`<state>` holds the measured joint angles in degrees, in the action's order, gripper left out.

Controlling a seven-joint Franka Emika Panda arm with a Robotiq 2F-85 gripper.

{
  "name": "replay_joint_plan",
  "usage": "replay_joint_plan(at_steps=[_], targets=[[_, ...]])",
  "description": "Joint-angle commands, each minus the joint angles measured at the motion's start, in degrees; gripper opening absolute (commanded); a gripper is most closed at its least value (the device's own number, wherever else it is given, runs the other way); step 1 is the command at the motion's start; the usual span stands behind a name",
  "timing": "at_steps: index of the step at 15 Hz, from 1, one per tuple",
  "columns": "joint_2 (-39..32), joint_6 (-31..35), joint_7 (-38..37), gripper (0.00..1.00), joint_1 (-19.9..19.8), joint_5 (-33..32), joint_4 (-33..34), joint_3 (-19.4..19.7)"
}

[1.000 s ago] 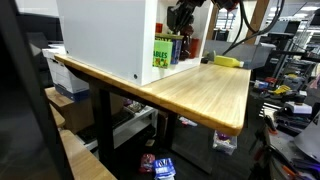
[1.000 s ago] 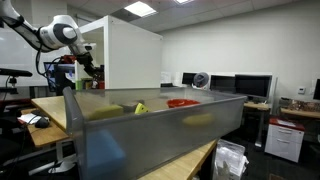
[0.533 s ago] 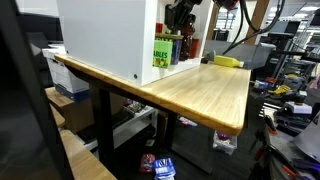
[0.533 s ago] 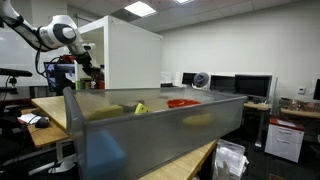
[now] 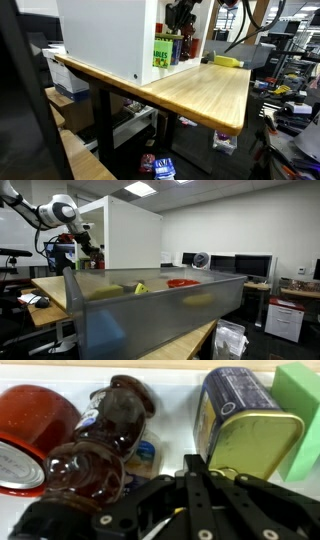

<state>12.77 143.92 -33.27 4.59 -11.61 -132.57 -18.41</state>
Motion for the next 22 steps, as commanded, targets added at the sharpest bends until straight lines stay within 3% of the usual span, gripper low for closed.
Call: replay_joint_plan(at_steps=[1, 22], targets=[[-0.56, -2.45, -0.53, 0.0, 1.24, 0.97, 1.46, 0.17], [-2.79, -3.21, -3.63, 0.0, 3.48, 1.17, 4.03, -0.43]])
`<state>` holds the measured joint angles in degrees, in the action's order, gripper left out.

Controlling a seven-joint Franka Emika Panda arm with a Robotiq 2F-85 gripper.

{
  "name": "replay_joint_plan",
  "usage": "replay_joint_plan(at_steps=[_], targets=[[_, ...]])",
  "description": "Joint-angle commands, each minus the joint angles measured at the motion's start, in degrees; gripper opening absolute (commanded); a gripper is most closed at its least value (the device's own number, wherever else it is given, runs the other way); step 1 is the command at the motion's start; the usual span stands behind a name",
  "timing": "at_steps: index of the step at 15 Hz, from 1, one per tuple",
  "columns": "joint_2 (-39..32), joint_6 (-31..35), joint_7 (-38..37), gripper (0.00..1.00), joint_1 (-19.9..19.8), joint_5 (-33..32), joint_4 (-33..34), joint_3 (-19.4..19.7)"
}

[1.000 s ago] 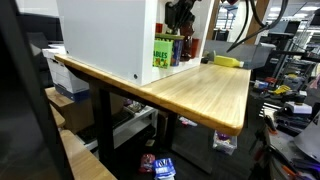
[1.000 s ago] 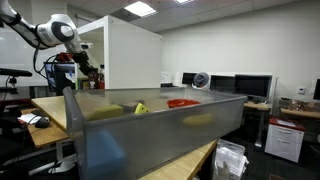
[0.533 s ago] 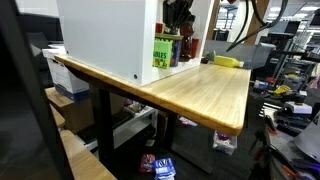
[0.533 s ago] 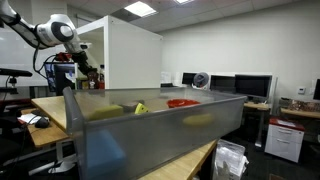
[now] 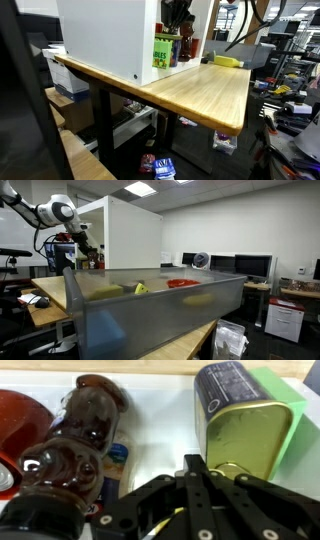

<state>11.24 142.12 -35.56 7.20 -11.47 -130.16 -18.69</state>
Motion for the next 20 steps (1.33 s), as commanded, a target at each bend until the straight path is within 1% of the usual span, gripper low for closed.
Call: replay_joint_plan(at_steps=[1, 7, 10, 13, 17, 20], targets=[[-1.44, -1.61, -1.33, 0.0, 1.0, 1.17, 1.83, -0.12], [-2.27, -1.85, -1.71, 0.0, 1.79, 2.47, 2.9, 0.0], [-2.0, -1.34, -3.42, 0.0, 1.24, 0.74, 2.7, 0.04], [-0.29, 0.22, -6.36, 0.0, 0.52, -0.61, 1.49, 0.5], [2.6, -0.83, -10.37, 0.0, -0.33, -2.27, -0.59, 0.86], [4.18, -2.73, -9.72, 0.0, -0.02, -0.57, -2.07, 1.51]])
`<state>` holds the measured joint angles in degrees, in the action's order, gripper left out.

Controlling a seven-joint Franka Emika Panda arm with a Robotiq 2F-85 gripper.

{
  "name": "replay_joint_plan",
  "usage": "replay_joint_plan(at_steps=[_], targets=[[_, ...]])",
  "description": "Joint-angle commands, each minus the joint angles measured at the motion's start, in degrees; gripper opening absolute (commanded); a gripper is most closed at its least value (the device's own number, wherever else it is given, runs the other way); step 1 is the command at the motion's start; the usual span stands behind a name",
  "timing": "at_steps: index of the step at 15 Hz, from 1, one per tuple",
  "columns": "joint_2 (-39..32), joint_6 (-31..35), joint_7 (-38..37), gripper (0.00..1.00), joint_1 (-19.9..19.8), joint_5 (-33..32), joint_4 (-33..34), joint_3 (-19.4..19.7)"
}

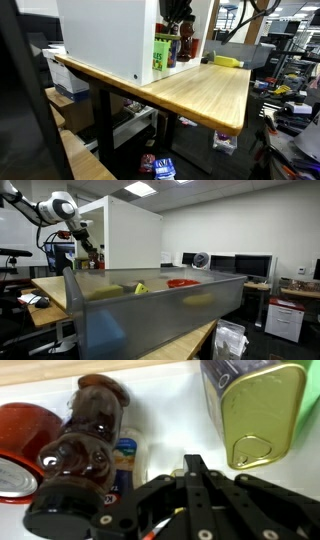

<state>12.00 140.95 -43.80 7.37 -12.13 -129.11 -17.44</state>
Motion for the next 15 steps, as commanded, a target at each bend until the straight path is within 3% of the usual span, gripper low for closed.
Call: replay_joint_plan(at_steps=[1, 15], targets=[[4.0, -2.1, -1.29, 0.0, -0.17, 0.05, -3.74, 0.31], [5.74, -6.22, 5.2, 0.0, 4.32, 9.57, -5.1, 0.29]])
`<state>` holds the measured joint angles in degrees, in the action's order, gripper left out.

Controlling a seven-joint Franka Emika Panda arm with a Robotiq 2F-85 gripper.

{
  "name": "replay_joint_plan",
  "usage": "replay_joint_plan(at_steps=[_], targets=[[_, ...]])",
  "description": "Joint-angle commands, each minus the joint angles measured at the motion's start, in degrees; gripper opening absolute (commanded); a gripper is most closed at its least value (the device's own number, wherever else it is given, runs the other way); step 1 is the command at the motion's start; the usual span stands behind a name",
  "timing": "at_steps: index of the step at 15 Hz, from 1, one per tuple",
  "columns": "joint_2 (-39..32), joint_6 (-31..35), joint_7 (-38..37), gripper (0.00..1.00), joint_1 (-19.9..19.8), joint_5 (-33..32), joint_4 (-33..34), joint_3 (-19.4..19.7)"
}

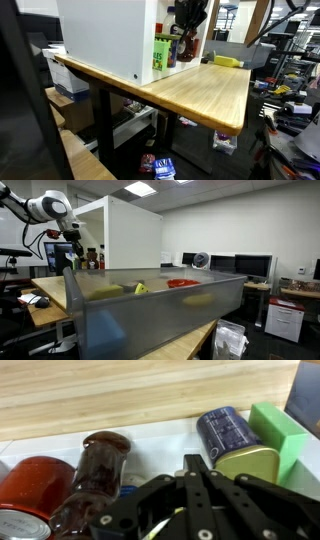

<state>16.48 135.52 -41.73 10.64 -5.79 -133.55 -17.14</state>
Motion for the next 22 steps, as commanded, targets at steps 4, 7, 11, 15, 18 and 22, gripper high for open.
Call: replay_joint_plan(at_steps=[4, 7, 11, 15, 18, 22], targets=[[0.84, -0.94, 4.22, 0.0, 2.07, 4.71, -0.06, -0.32], [0.7, -1.1, 4.17, 0.0, 2.02, 4.33, 0.2, -0.42], [1.85, -1.7, 3.58, 0.0, 1.08, 2.94, -0.19, -0.23], [4.28, -2.92, 3.43, 0.0, 0.19, 2.69, -1.56, 0.44], [5.52, -4.89, 5.08, 0.0, 0.61, 4.29, -2.16, 1.16], [6.37, -7.36, 9.52, 0.0, 1.71, 7.1, -2.25, 1.7]])
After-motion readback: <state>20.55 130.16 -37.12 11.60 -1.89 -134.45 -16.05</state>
